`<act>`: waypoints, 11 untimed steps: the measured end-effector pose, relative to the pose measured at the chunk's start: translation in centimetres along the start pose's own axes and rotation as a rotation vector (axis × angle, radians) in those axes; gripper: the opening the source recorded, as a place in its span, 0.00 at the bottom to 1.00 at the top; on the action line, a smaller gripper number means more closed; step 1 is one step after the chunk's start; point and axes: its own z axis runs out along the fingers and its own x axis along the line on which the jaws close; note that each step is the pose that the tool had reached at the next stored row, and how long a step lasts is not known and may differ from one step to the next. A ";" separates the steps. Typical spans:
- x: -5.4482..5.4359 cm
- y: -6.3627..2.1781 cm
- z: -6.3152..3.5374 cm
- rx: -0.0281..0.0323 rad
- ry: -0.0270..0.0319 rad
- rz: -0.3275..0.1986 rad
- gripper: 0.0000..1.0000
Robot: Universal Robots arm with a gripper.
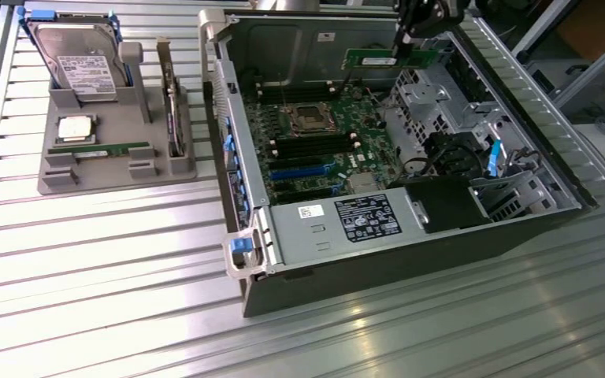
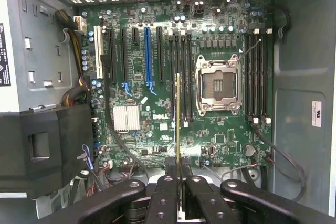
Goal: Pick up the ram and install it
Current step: 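Insert the ram into the slot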
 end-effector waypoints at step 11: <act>0.0 0.03 1.03 0.0000 -0.0001 0.000 0.12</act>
